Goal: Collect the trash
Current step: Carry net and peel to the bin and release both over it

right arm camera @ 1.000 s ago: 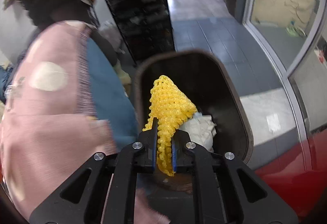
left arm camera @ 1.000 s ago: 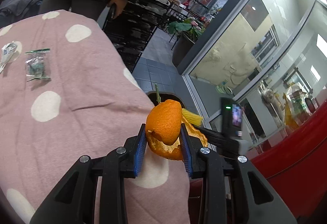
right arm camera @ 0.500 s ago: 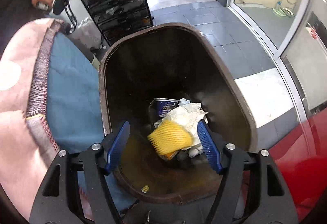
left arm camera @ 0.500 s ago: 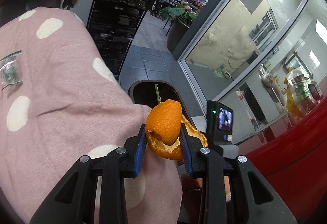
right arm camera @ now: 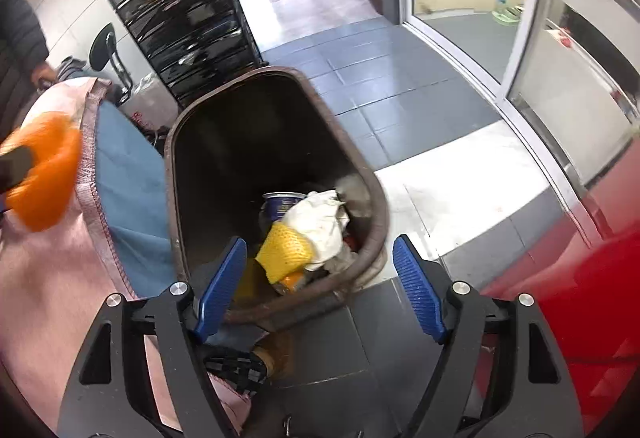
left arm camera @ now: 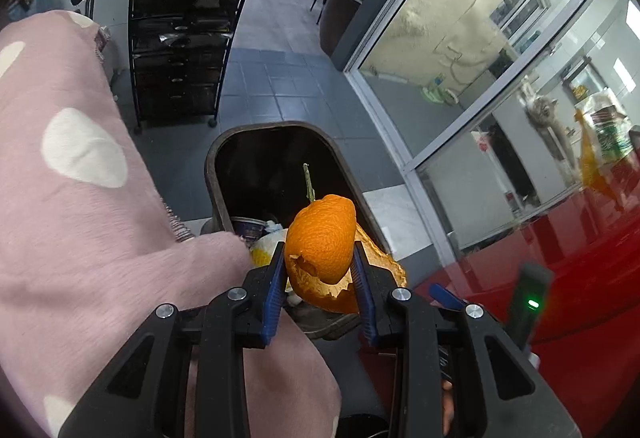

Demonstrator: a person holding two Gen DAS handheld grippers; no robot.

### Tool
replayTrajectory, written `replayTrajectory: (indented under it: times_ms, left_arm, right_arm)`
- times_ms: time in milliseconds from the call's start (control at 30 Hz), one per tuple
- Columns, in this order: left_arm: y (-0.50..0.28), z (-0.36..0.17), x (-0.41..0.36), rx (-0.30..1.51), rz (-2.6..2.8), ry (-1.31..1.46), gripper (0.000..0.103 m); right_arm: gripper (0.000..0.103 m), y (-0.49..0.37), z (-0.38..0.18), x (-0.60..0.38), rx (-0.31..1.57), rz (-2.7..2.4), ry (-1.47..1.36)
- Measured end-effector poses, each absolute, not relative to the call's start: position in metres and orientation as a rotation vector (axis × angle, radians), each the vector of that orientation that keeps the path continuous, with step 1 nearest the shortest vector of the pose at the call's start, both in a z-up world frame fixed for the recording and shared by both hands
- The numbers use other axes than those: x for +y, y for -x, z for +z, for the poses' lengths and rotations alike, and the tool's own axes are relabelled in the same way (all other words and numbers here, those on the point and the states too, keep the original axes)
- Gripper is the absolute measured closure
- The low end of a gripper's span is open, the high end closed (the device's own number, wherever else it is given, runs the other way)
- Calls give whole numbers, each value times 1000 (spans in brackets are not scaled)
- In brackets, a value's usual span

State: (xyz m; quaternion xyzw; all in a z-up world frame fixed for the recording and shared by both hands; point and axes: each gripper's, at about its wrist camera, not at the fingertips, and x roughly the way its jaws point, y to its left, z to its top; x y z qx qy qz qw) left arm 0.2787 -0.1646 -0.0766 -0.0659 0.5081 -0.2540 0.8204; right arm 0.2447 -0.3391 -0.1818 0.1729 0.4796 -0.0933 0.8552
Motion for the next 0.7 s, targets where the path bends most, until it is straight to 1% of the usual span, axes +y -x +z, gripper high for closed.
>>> replayTrajectory:
  times_ms: [167, 200, 233, 267, 300, 433, 500, 567, 700]
  left_arm:
    - [-290, -84, -180, 1119, -527, 97, 70]
    - [-290, -86, -182, 1123, -526, 88, 65]
    - [-289, -88, -185, 1130, -537, 76, 55]
    - [-289, -89, -186, 1132, -548, 67, 49]
    - [-287, -89, -187, 1128, -559, 60, 40]
    - [-282, -90, -192, 1109, -585, 21, 30]
    - [-280, -89, -192, 1091, -595, 6, 28]
    - [-275, -82, -191, 1066, -603, 7, 26]
    - [-261, -57, -175, 989, -620, 47, 16]
  right_arm:
    - [25, -229, -178, -351, 1005, -214, -376]
    - [24, -228, -178, -351, 1005, -213, -380]
    - [23, -227, -177, -352, 1001, -212, -384]
    - [22, -224, -176, -353, 997, -213, -385]
    - [21, -223, -174, -353, 992, -213, -384]
    - [19, -218, -167, -354, 975, -213, -376]
    - [19, -216, -163, -351, 965, -207, -360]
    - [19, -216, -154, -348, 946, -207, -336]
    - [19, -221, -134, -339, 900, -184, -314]
